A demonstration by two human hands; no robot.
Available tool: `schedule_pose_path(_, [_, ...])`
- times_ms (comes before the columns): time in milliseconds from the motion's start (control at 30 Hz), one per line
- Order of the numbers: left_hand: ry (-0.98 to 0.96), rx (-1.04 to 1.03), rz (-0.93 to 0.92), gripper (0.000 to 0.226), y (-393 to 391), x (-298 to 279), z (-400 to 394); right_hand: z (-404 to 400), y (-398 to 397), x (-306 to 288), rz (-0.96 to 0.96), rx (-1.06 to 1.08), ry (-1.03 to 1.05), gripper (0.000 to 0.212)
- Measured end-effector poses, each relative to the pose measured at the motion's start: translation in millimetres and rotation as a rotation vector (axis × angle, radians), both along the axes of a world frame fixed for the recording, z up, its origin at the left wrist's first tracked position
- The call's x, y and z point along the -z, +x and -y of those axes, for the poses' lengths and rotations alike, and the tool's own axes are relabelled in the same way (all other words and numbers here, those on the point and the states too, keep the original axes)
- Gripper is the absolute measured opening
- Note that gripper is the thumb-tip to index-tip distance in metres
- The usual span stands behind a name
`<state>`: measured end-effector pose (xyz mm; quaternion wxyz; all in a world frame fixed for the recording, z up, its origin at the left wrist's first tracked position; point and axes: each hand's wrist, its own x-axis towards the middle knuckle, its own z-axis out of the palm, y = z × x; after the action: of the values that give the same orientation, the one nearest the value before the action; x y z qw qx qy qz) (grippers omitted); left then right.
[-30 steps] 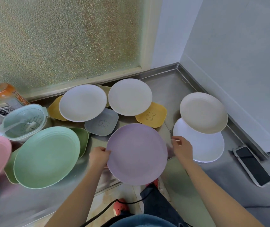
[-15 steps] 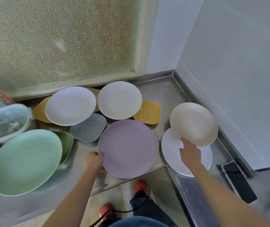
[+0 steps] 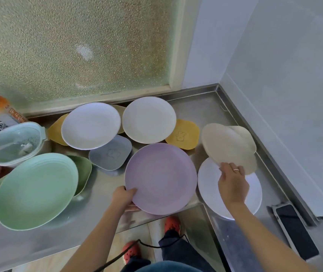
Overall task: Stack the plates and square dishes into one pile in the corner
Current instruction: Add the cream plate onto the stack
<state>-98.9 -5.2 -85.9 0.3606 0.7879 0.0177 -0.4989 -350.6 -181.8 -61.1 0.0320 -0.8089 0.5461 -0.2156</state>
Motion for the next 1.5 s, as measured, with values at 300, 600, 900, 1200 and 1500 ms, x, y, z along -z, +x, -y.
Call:
schedule_pose_path(300, [-0.027, 0.051, 0.025, 0.021, 7.5, -8.8, -5.2, -90.9, 46.2, 21.4, -0.097, -0.668, -0.151, 0.036])
schedule_pose_path(600, [-0.073, 0.077, 0.171, 0.030, 13.6, -9.5, -9.7, -109.0, 44.3, 28.8, -0.235, -0.719, 0.301, 0.023])
schedule_pose_path(900, [-0.106, 0.401, 0.540, 0.043, 9.0, -15.6, -2.7, -76.6, 58.6, 17.5, -0.345, -0.481, 0.525, 0.052])
schedule_pose_path(1200, [-0.164, 0.125, 0.345, 0.050, 10.9, -22.2, -1.8, -70.5, 58.1, 42.6, -0.553, -0.502, 0.461, 0.061])
schedule_pose_path(1500, [-0.302, -0.167, 0.056, 0.037, 6.4, -14.1, -15.3, -64.9, 61.6, 42.4, -0.587, -0.523, 0.376, 0.065])
